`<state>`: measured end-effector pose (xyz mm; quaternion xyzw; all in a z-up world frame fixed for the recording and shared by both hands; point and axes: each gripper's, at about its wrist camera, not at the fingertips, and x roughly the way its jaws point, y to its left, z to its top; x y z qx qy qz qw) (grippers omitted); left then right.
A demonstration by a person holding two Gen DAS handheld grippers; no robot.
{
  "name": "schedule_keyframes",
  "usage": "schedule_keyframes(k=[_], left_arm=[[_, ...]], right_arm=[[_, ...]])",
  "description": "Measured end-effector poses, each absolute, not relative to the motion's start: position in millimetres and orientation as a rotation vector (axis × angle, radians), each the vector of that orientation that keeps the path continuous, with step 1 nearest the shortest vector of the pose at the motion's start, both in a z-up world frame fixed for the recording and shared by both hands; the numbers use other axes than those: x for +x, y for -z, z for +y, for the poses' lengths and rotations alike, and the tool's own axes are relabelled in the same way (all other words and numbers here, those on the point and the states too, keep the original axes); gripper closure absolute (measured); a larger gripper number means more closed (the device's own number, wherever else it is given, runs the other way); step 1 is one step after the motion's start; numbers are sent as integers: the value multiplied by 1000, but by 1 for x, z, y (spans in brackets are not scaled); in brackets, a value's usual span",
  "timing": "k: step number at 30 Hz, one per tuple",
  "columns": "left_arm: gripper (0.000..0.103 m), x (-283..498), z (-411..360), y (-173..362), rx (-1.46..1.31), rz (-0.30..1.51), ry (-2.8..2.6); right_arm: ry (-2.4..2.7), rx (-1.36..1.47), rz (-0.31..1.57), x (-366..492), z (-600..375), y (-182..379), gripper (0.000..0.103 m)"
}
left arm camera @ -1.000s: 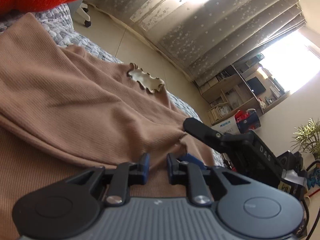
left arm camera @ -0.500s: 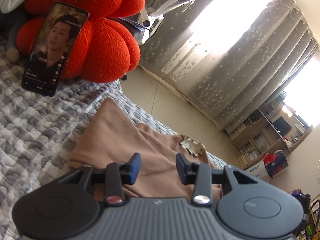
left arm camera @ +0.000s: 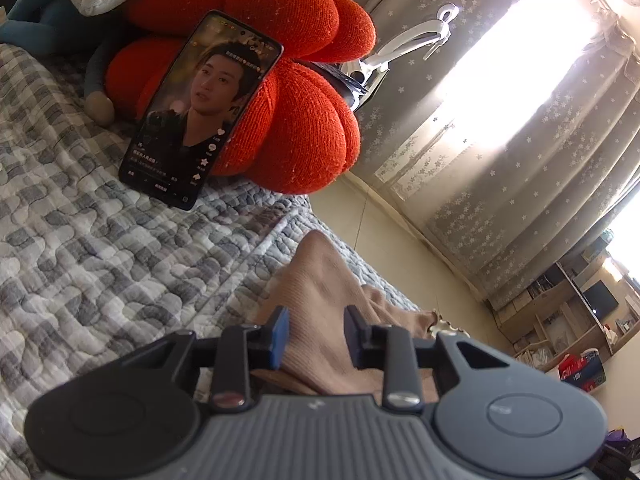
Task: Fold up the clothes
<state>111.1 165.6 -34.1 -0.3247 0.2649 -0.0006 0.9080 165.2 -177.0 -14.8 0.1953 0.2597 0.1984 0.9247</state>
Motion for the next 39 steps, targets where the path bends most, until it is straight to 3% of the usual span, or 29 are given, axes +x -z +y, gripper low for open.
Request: schedule_keyframes(k=[6, 21, 30, 39], left_arm=[[75, 114, 159, 35, -700, 540, 52], [75, 123, 154, 46, -673, 595, 62], [65, 130, 142, 57, -603, 649, 79], [65, 125, 162, 44, -713, 604, 96]], right_arm=[[-365, 414, 438, 161, -198, -4, 93], [-237, 470, 397, 164, -245, -5, 93], [-151, 465, 449, 172, -259, 15, 93], [-152, 455, 417, 170, -262, 9, 93]])
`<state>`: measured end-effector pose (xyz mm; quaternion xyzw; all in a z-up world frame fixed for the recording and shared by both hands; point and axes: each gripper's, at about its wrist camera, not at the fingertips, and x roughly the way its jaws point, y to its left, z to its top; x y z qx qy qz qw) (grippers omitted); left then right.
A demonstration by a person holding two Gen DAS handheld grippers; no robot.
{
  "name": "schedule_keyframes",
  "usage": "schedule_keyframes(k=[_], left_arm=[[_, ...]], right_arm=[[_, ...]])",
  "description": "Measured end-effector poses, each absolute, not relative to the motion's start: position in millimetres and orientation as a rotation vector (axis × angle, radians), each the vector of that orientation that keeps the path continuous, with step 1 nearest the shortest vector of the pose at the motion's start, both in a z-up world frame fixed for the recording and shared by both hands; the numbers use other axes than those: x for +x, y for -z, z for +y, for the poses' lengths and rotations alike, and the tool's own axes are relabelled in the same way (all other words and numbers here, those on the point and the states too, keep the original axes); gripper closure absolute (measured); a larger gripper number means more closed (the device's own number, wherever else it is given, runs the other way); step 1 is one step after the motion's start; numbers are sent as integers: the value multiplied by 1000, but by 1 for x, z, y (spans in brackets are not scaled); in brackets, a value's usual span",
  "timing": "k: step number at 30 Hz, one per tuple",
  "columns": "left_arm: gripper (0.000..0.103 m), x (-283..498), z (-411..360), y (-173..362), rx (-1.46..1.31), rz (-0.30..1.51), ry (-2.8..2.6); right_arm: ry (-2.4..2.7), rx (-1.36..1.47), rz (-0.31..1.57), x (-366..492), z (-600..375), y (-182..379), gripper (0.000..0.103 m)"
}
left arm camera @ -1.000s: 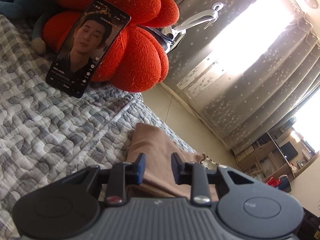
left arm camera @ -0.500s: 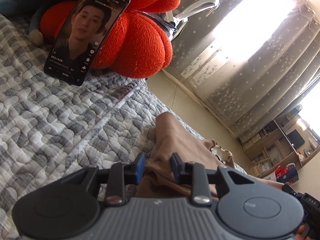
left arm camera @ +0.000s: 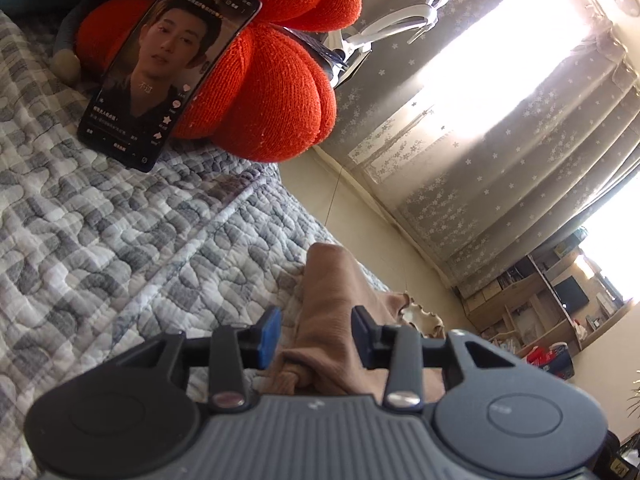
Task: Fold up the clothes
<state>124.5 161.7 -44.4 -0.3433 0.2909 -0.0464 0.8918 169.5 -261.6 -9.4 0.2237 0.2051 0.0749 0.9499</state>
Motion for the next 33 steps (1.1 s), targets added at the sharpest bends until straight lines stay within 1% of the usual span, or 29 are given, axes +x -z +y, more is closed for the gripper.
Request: schedule_keyframes(k=[2, 4, 6, 7, 8, 11, 13, 14, 15, 16, 18, 19, 20, 21, 23, 25, 28, 32, 33], left_arm=[[65, 122, 164, 37, -653, 623, 92], [64, 117, 162, 26, -548, 601, 141], [59, 112, 154, 18, -413, 581, 191], [54, 109, 148, 16, -338, 578, 205], [53, 107, 142, 16, -266, 577, 216], [53, 104, 119, 22, -44, 592, 237], [55, 105, 106, 29, 61, 614, 243], [61, 107, 100, 34, 101, 627, 240], [64, 108, 95, 37, 130, 632, 223], [69, 110, 92, 39, 139, 629, 196], [72, 114, 93, 42, 113, 620, 168], [79, 114, 94, 43, 82, 615, 164], [89, 115, 95, 44, 57, 614, 156], [90, 116, 97, 44, 32, 623, 135], [91, 119, 103, 46, -41, 651, 79], [91, 121, 115, 48, -182, 683, 25], [90, 122, 114, 48, -206, 707, 6], [81, 123, 115, 45, -193, 753, 30], [78, 123, 119, 44, -207, 768, 48]], right_arm=[[-143, 453, 432, 172, -263, 13, 93], [-137, 464, 448, 174, -266, 17, 93], [-138, 477, 458, 175, -267, 20, 93], [-140, 480, 462, 175, -267, 21, 93], [-142, 477, 465, 175, -266, 21, 93], [-150, 470, 472, 174, -263, 21, 93], [-153, 468, 477, 174, -262, 21, 93], [-155, 467, 480, 174, -261, 21, 93], [-157, 465, 482, 173, -261, 22, 93], [-159, 462, 484, 173, -260, 22, 93], [-163, 453, 486, 173, -258, 22, 93], [-165, 448, 486, 173, -258, 22, 93], [-167, 444, 485, 172, -258, 22, 93], [-170, 441, 483, 172, -258, 21, 93], [-180, 438, 479, 172, -259, 21, 93], [-184, 438, 483, 172, -260, 23, 93], [-159, 397, 552, 177, -262, 32, 93], [-159, 323, 642, 182, -264, 46, 95], [-172, 338, 648, 181, -268, 42, 91]])
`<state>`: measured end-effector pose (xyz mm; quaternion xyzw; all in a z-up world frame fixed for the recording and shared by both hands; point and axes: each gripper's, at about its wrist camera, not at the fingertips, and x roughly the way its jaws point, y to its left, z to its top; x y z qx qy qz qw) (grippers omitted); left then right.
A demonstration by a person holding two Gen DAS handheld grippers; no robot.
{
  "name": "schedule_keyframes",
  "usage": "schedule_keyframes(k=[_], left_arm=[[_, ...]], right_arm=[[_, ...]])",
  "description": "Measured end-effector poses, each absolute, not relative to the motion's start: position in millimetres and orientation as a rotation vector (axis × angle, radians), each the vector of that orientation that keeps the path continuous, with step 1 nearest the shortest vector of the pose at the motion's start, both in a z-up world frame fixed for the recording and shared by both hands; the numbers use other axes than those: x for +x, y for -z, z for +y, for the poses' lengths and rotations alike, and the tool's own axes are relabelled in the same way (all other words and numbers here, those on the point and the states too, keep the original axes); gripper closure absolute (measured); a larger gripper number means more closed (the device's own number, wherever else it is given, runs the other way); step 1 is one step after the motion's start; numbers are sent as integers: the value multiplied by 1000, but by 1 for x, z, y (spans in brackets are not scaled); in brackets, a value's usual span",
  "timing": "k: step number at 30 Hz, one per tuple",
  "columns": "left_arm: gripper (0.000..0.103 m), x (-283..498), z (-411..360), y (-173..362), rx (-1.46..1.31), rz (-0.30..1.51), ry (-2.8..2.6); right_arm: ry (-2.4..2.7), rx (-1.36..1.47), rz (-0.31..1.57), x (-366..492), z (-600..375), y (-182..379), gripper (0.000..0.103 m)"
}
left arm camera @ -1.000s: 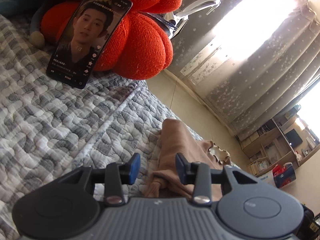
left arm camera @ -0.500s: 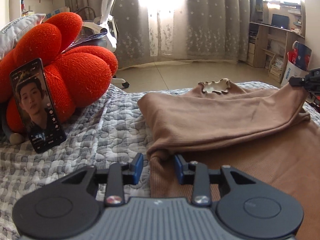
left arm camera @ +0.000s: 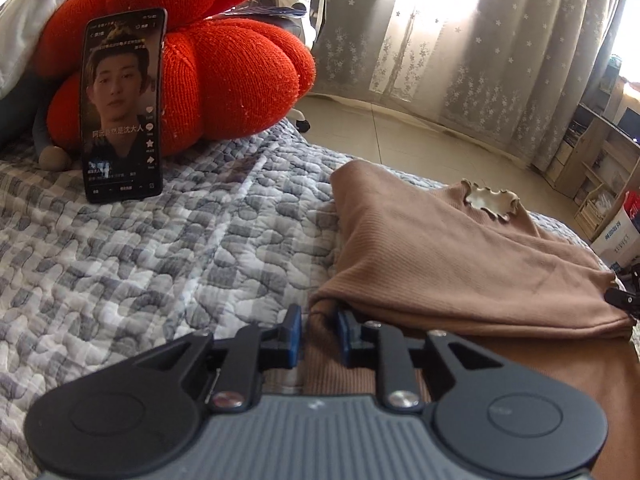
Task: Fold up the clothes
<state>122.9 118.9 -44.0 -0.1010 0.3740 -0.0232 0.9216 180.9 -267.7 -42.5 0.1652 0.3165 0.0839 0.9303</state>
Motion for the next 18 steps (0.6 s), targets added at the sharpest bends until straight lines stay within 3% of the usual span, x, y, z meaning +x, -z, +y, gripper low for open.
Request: schedule_keyframes(k=[2, 5, 12, 18], left_arm=[[66, 123, 132, 41, -287, 803, 72], [57, 120, 148, 35, -406, 784, 47], [49, 140, 136, 26, -350, 696, 6], [48, 166, 125, 27, -344, 629, 26]], right_arm=[[-186, 380, 648, 179, -276, 37, 89], [-166, 399, 618, 174, -282, 30, 87], [-157, 377, 578, 182, -274, 28, 85], [-148, 295, 587, 192, -262, 35, 72]])
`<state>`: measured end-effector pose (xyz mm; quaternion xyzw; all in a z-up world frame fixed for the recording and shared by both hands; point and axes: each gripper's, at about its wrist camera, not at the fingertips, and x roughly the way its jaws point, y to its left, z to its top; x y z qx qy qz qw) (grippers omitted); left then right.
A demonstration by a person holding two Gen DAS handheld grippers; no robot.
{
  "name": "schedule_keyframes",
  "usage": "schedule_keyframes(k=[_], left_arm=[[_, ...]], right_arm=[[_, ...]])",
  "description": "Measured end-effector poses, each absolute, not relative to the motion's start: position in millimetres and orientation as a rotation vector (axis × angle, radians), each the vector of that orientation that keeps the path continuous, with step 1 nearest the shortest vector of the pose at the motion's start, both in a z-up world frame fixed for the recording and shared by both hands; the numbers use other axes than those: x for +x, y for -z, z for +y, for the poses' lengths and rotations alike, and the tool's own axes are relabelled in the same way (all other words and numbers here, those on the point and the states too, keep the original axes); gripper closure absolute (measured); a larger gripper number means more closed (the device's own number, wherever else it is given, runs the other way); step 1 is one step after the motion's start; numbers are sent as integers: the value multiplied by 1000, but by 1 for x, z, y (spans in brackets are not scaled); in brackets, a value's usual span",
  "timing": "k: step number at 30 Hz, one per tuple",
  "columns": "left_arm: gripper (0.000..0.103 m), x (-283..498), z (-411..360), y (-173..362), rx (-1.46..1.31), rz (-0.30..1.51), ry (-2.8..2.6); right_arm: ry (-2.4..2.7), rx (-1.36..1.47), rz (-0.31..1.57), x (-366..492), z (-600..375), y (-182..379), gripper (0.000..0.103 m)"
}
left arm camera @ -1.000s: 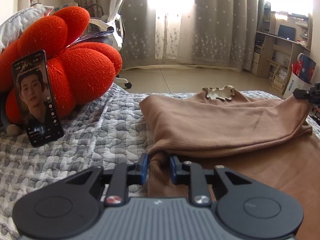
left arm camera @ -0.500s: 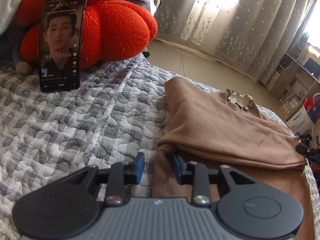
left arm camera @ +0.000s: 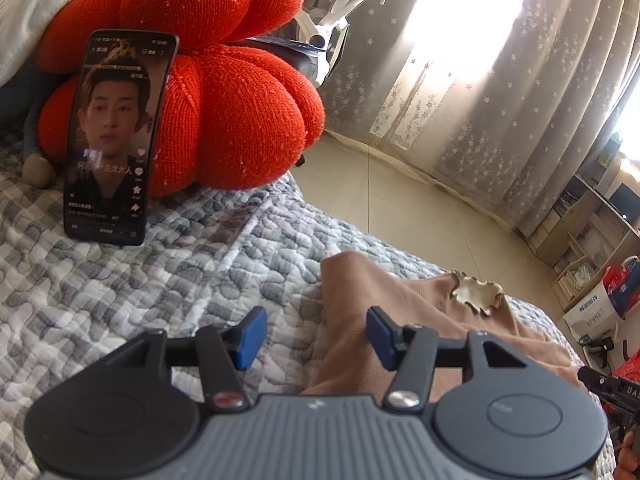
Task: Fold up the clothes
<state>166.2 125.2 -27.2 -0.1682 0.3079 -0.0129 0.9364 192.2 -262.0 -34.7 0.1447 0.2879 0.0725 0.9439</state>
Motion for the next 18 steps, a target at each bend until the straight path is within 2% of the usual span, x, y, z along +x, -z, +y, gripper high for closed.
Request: schedule_keyframes(k=[4, 6, 12, 14, 16, 18], left_arm=[[58, 178, 107, 44, -233, 627, -6], [58, 177, 103, 55, -198, 610, -15], [54, 167, 102, 49, -172, 574, -36], [55, 160, 96, 40, -126, 530, -42], [56, 152, 88, 29, -74, 463, -47], [52, 146, 82, 21, -55, 406, -23]], right_arm=[[-127, 198, 568, 192, -254, 42, 73], [-105, 142, 571, 192, -248, 47, 80], [-56, 24, 543, 186, -235, 47, 81], [-43, -17, 519, 181, -231, 42, 80], [-35, -54, 482, 177, -225, 34, 73], [-49, -65, 451, 173, -220, 27, 71]])
